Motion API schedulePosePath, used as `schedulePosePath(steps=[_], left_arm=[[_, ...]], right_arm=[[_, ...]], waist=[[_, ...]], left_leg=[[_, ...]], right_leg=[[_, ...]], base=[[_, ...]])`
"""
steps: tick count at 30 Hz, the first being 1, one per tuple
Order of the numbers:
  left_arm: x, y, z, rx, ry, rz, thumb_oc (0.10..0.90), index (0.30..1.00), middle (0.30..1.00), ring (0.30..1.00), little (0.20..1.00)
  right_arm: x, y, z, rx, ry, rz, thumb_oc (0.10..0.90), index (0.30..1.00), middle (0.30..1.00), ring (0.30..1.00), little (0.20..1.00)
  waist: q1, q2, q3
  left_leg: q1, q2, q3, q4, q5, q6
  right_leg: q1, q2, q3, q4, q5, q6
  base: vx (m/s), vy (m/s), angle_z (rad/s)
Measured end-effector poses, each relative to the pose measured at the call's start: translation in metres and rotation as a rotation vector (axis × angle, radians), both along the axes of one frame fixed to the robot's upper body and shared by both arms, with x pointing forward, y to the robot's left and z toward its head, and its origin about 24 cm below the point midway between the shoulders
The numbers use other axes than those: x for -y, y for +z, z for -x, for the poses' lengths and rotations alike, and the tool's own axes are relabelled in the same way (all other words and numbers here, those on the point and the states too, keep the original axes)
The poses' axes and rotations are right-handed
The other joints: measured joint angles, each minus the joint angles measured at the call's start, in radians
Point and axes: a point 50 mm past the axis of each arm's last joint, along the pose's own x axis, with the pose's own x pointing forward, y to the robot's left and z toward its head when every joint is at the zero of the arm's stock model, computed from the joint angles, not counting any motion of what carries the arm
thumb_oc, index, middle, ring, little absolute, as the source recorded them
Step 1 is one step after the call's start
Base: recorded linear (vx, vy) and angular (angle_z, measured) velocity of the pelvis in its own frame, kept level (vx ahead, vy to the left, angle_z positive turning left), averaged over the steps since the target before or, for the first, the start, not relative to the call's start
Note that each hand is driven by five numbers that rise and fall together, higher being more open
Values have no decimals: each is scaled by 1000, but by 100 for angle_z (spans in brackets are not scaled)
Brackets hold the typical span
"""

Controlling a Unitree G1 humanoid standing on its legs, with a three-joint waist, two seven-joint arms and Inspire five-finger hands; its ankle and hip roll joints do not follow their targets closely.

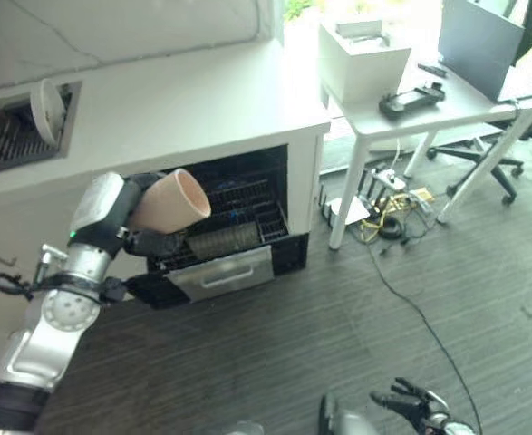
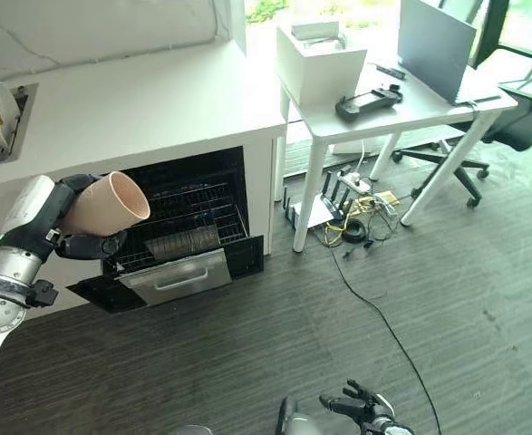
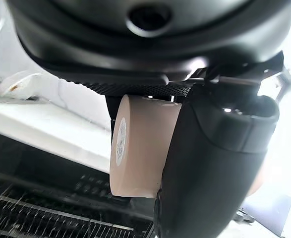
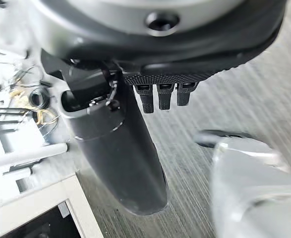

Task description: Place the dishes in the dishwasher.

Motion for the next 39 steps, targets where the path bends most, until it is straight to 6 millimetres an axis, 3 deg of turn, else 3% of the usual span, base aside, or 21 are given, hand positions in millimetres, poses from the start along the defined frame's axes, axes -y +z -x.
schedulePosePath(steps=[2,5,9,11,12,13,15,16,17,18,19,20,22,25,27,29,32,34,36,38,39], left_arm=[[-3,6,0,-1,2,-31,400,300,300,300,300],[-5,11,0,9,3,1,400,300,300,300,300],[-5,10,-1,6,2,13,400,300,300,300,300],[11,17,-7,32,-73,13,400,300,300,300,300],[17,21,-6,59,-109,10,400,300,300,300,300],[20,22,-5,71,-131,9,400,300,300,300,300],[23,7,-4,52,-131,73,400,300,300,300,300],[24,-14,4,5,-113,101,400,300,300,300,300],[26,-39,16,-60,-94,134,400,300,300,300,300],[26,-47,19,-97,-92,102,400,300,300,300,300],[25,-46,16,-98,-79,95,400,300,300,300,300],[30,-33,-2,-48,-89,72,400,300,300,300,300],[25,-30,-8,-57,-65,44,400,300,300,300,300],[14,-18,-11,-50,-41,-23,400,300,300,300,300],[11,-14,-13,-52,-34,-48,400,300,300,300,300],[12,-8,-17,-38,-42,-40,400,300,300,300,300],[6,-5,-16,-48,-30,-51,400,300,300,300,300],[1,-1,-14,-50,-15,-49,400,300,300,300,300],[-3,-5,-5,-66,8,-34,400,300,300,300,300],[-2,-4,-4,-60,6,-33,400,300,300,300,300],[-1,-4,-4,-59,6,-32,400,300,300,300,300]], right_arm=[[4,0,4,5,-16,-3,800,900,900,900,900],[4,-3,11,-21,-24,-23,800,900,900,900,900],[-2,-10,23,-60,-32,-50,800,900,900,900,900],[2,-13,37,-86,-61,-40,800,900,900,900,900],[4,-13,42,-102,-78,-30,800,900,900,900,900],[5,-13,44,-105,-99,-24,800,900,900,900,900],[1,-13,34,-81,-113,-22,800,900,900,900,900],[2,-10,24,-63,-103,-14,800,900,900,900,900],[6,-6,15,-43,-112,3,800,900,900,900,900],[3,-4,10,-14,-99,-8,800,900,900,900,900],[-10,-5,5,12,-71,-28,800,900,900,900,900],[-22,-13,20,-33,-38,-49,800,900,900,900,900],[-21,-13,22,-8,-82,-70,800,900,900,900,900],[-24,-10,11,4,-27,-57,800,900,900,900,900],[-24,-11,12,-7,-26,-61,800,900,900,900,900],[-20,-12,16,-21,-44,-60,800,900,900,900,900],[-26,-16,22,-40,-71,-87,800,900,900,900,900],[-31,-19,24,-57,-63,-98,800,900,900,900,900],[-32,-18,21,-63,-56,-99,800,900,900,900,900],[-32,-18,20,-70,-52,-96,800,900,900,900,900],[-32,-19,21,-73,-55,-95,800,900,900,900,900]], waist=[[-11,-1,1],[1,28,8],[11,23,8],[-39,15,8],[-44,21,9],[-24,35,10],[-16,14,34],[-19,13,39],[10,50,32],[19,75,24],[4,47,31],[-24,38,45],[-36,28,44],[-36,32,49],[-45,28,49],[-55,11,52],[-47,-30,53],[-31,-72,50],[-17,-67,50],[-18,-69,49],[-24,-80,48]], left_leg=[[-6,-34,21,15,8,-11],[-21,-40,18,-16,9,-5],[-38,-55,24,-19,27,39],[-92,-73,179,-21,104,60],[-125,-66,247,-9,96,78],[-131,-63,246,-15,85,111],[-204,-52,210,89,45,64],[-205,-66,142,85,20,80],[-189,-66,52,112,-12,107],[-181,-60,55,133,-8,144],[-207,-59,102,208,-36,161],[-228,-54,157,288,-103,231],[-225,-78,146,288,-114,235],[-173,-129,116,187,-78,214],[-160,-164,92,162,-72,211],[-152,-209,72,153,-66,222],[-95,-236,21,121,-68,233],[-57,-234,-23,108,-77,217],[-17,-197,-37,70,-74,216],[-3,-164,-48,54,-78,186],[-4,-155,-24,66,-72,157]], right_leg=[[3,-45,-36,22,-45,58],[-5,-59,-65,41,-73,57],[-40,-78,-75,151,-153,60],[-48,-107,-100,153,-177,50],[-60,-99,-108,154,-171,38],[-69,-80,-106,155,-170,26],[-48,-62,-39,132,-167,6],[-29,-38,-16,94,-119,18],[-3,17,33,14,-90,23],[4,32,16,11,-81,26],[10,8,-47,5,-75,48],[-130,-107,-109,448,-76,192],[-195,-139,-37,588,-85,163],[-74,-115,-16,151,-83,149],[-39,-131,-1,9,-43,169],[-82,-184,81,34,-15,191],[-96,-205,134,51,7,209],[-80,-173,94,81,-7,189],[-66,-110,11,96,-42,121],[-60,-46,-11,63,-46,92],[-28,-34,-13,13,-16,35]], base=[[20,-102,69],[27,-69,53],[11,-61,35],[41,108,157],[127,170,119],[158,214,49],[209,224,-8],[141,158,-107],[128,138,-159],[62,158,-142],[177,145,-18],[117,36,37],[145,-95,35],[297,-327,40],[319,-402,43],[307,-401,52],[380,-484,52],[388,-600,57],[237,-449,17],[152,-366,28],[148,-372,38]])
